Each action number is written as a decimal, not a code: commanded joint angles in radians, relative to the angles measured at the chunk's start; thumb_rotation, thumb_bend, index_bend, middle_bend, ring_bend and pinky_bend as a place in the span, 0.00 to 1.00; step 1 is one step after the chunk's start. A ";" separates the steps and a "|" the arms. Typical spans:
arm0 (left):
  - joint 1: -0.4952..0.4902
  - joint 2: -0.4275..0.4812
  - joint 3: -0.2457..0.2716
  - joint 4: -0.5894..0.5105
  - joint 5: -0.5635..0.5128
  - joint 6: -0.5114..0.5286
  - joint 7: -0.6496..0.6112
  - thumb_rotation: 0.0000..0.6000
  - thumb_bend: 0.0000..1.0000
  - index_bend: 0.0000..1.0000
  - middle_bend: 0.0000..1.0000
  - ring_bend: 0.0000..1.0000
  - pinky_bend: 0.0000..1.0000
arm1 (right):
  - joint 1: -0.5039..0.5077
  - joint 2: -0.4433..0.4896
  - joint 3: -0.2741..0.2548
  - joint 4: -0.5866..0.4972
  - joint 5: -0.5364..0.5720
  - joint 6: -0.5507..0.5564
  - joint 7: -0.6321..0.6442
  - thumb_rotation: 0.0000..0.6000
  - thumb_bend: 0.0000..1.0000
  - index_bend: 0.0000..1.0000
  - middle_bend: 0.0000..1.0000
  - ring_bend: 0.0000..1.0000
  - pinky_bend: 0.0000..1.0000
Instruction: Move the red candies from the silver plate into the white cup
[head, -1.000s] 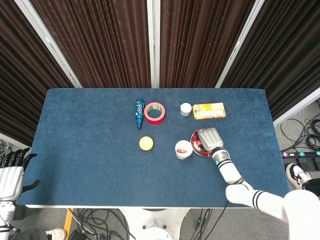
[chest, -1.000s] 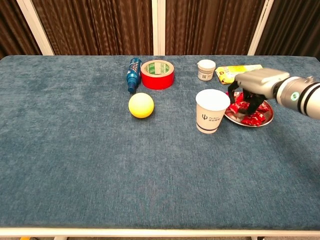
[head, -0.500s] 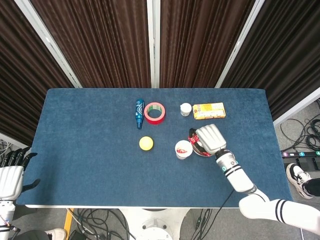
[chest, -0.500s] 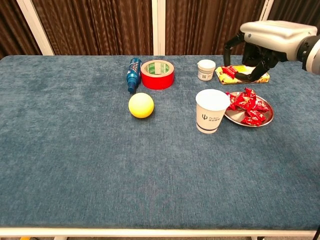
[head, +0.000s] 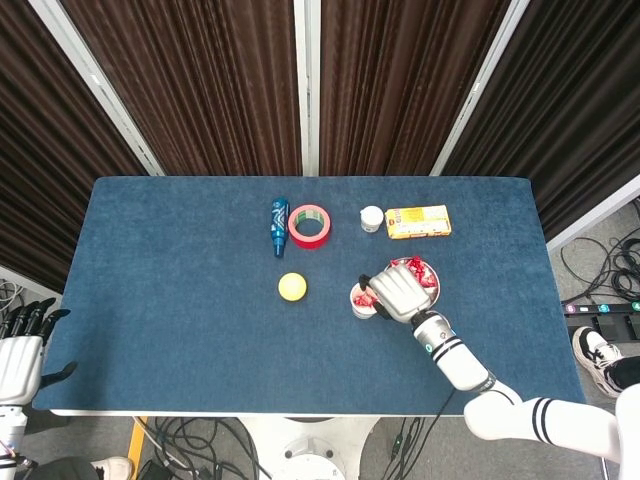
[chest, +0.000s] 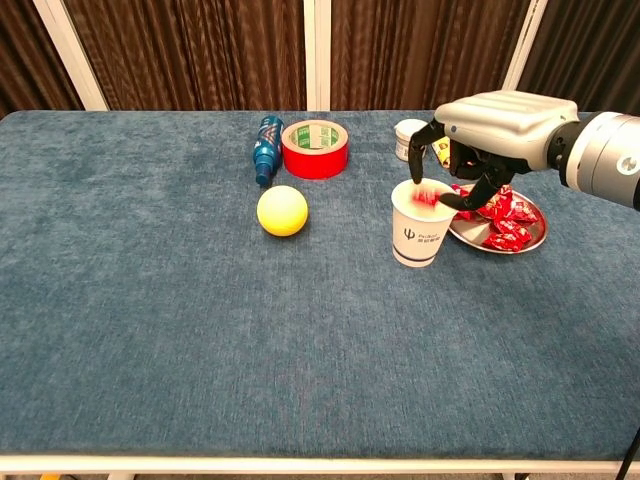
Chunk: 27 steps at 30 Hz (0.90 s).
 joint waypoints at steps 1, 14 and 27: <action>-0.002 0.001 0.000 0.000 0.000 -0.004 -0.002 1.00 0.00 0.29 0.22 0.12 0.13 | -0.002 0.001 0.001 -0.005 0.004 0.007 -0.002 1.00 0.06 0.34 1.00 1.00 1.00; -0.001 -0.002 -0.005 0.004 0.011 0.009 -0.012 1.00 0.00 0.29 0.22 0.12 0.13 | -0.006 -0.030 0.042 0.180 0.184 0.013 -0.061 1.00 0.10 0.42 1.00 1.00 1.00; -0.007 -0.001 -0.006 -0.003 0.003 -0.009 -0.001 1.00 0.00 0.29 0.22 0.12 0.13 | 0.077 -0.195 0.041 0.453 0.325 -0.122 -0.141 1.00 0.21 0.44 1.00 1.00 1.00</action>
